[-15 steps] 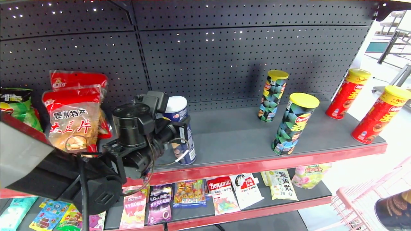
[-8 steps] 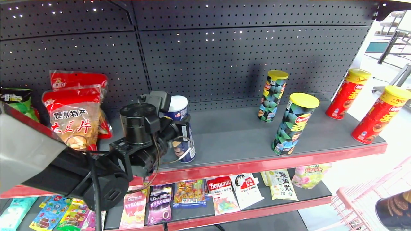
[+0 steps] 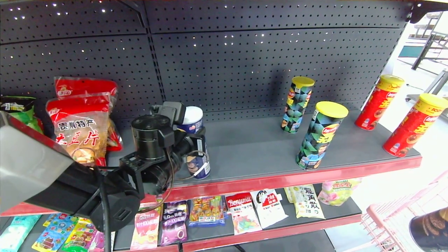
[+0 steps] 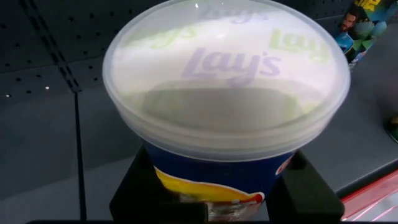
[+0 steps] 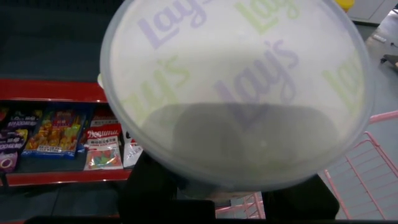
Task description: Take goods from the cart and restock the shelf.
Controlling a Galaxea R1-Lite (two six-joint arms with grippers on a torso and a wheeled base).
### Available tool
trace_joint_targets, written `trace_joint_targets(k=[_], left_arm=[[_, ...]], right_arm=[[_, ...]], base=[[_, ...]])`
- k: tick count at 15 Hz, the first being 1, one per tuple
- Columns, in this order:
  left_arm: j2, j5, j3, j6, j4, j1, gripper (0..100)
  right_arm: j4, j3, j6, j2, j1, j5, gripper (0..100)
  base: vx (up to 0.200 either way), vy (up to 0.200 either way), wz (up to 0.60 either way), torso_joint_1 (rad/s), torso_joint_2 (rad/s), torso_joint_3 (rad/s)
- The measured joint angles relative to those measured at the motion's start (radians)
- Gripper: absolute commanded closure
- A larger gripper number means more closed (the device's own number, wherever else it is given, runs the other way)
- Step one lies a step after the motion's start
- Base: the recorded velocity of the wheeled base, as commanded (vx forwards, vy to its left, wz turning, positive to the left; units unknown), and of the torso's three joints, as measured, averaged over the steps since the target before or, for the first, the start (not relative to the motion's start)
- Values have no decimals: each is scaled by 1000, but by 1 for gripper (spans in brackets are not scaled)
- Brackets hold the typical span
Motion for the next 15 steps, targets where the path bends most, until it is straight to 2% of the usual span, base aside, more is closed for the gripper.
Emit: trace_joint_targets(k=[10, 11, 15], left_arm=[[-5, 16, 10, 0, -3, -1, 100], [-5, 18, 10, 0, -3, -1, 0], [-5, 23, 30, 7, -5, -3, 0]], right_arm=[[1, 1, 0, -10, 0, 0, 100], [1, 1, 0, -10, 0, 0, 100], [1, 0, 0, -10, 0, 0, 100]], base=[[0, 0, 0, 0, 0, 0], [0, 0, 0, 0, 0, 0], [0, 0, 0, 0, 0, 0]])
